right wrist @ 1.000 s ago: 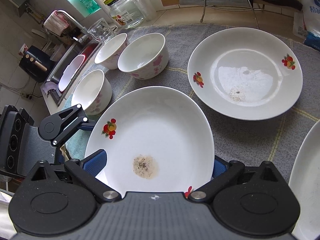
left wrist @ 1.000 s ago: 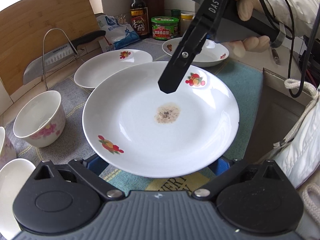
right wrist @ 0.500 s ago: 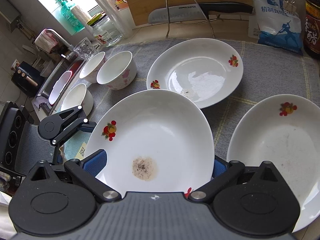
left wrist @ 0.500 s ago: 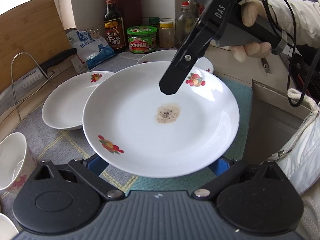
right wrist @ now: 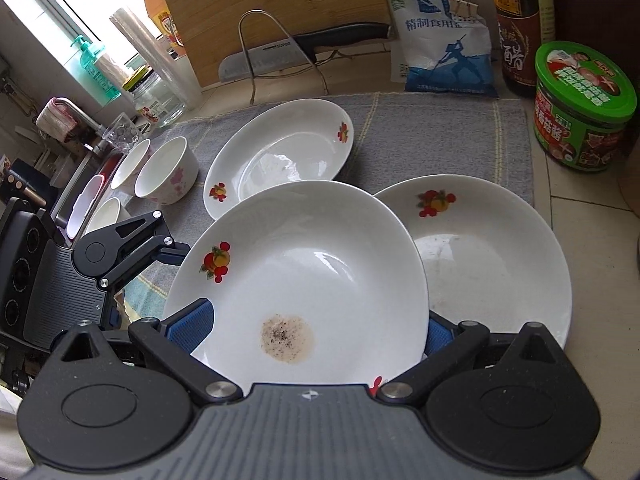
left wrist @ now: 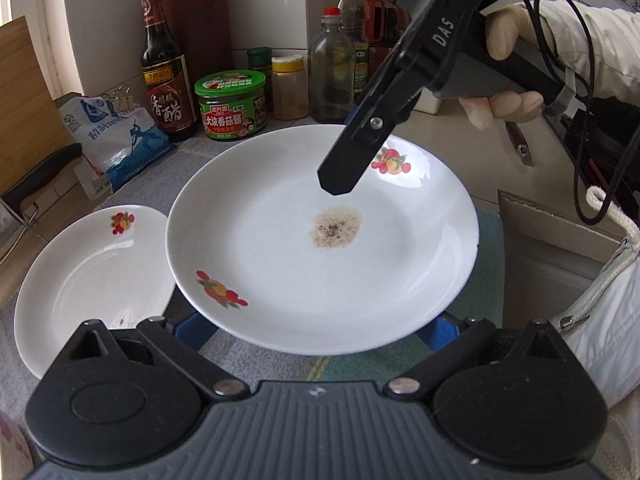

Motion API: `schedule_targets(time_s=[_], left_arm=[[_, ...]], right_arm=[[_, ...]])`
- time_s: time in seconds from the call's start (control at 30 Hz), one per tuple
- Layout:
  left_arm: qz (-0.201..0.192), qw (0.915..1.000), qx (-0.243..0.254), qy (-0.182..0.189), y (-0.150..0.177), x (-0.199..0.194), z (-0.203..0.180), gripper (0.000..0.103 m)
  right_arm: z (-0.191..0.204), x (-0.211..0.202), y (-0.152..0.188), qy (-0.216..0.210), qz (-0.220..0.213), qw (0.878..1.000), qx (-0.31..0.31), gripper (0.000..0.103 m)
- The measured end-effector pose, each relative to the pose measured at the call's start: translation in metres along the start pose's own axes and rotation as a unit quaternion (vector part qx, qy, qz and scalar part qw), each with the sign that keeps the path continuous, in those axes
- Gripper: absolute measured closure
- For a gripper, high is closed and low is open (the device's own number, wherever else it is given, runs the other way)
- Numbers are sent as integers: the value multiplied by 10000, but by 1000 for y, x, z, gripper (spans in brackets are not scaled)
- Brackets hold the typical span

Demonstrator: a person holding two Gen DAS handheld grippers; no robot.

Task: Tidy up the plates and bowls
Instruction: 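Lift the stained plate with the right gripper toward another white plate, then lower the stained plate onto the white plate and open the right gripper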

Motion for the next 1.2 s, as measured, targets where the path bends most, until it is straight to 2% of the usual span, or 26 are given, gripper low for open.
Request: schedule_targets(time_s=[0.47, 1.2], left_arm=[[153, 9998, 92, 104, -25, 35, 1, 2], [271, 9992, 270, 104, -36, 56, 3, 2]], right_arm=[[-51, -3, 2, 94, -157, 9993, 321, 0], [-74, -2, 12, 207, -135, 9984, 512, 0]])
Point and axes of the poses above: each gripper's, at about its wrist camera, not at the fingertips, and x roughly the way its jaws point, z to its left, y to its underside, the point moved 9 cm from there along x, roughly the way its jaws point, and after that the axes turned 11 degrees about -x, right-handed, at the moved point
